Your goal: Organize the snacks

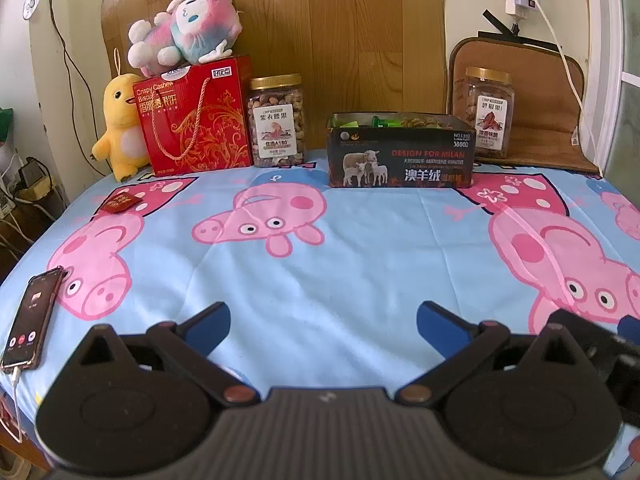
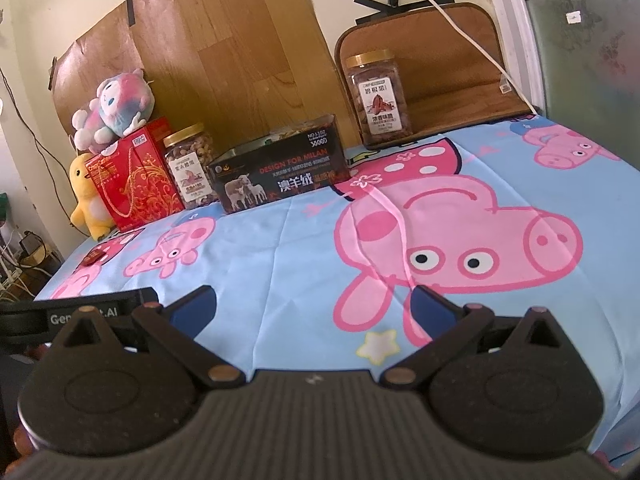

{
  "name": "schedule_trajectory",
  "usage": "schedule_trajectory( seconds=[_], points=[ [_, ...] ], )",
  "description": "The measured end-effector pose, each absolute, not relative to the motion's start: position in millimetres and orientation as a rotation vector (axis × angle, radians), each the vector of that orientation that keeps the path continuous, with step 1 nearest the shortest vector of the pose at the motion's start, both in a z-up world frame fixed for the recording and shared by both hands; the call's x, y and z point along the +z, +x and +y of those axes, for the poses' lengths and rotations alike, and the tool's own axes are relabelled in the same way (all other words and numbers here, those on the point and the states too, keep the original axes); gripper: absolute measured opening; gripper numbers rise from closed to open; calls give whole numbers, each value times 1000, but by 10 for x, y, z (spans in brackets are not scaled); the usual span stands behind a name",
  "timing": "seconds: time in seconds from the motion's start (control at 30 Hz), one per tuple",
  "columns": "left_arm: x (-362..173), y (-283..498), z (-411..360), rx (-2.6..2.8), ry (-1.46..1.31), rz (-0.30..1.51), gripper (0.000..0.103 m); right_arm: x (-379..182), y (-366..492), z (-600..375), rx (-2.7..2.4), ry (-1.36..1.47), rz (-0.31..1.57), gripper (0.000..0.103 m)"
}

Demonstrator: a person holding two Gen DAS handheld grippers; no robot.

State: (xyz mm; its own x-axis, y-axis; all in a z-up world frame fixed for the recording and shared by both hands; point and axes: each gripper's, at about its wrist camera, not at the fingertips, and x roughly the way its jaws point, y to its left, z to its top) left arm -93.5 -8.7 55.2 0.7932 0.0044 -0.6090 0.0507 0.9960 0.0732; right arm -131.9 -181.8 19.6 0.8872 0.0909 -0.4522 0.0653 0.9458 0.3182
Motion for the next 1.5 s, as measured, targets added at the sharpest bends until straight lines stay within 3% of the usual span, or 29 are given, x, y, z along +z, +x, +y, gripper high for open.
schedule_trajectory(
  seconds=[1.5],
  points=[
    [509,-912,-64,-18,98,667,103,230,-1342,-1801,36,306,439,103]
  ],
)
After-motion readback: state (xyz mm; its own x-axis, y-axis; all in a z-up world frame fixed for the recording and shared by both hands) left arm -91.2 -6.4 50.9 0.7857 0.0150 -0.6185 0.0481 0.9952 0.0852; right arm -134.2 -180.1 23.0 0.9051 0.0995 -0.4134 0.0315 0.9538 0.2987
